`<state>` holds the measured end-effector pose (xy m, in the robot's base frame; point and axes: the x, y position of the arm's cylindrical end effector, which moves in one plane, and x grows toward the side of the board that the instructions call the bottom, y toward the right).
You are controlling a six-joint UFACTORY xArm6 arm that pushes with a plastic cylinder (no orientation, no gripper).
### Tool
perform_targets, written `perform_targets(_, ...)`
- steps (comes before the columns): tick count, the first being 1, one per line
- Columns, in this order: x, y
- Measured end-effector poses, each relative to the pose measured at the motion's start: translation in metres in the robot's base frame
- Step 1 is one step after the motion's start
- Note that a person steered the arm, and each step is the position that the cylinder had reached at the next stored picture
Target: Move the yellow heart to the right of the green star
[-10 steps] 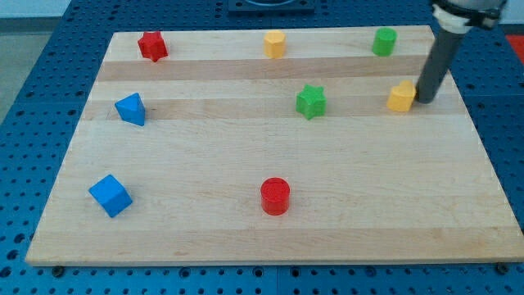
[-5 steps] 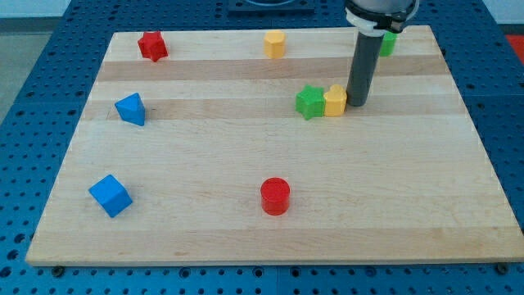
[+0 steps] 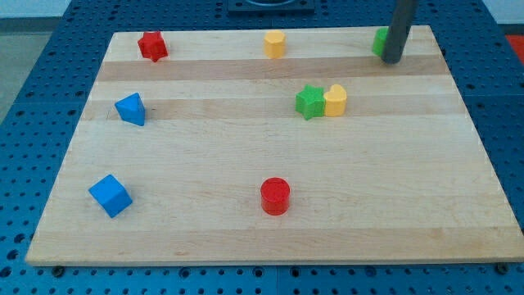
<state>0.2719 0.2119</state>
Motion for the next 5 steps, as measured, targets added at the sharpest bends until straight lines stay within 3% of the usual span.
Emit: perform_targets(5, -0.080, 0.039)
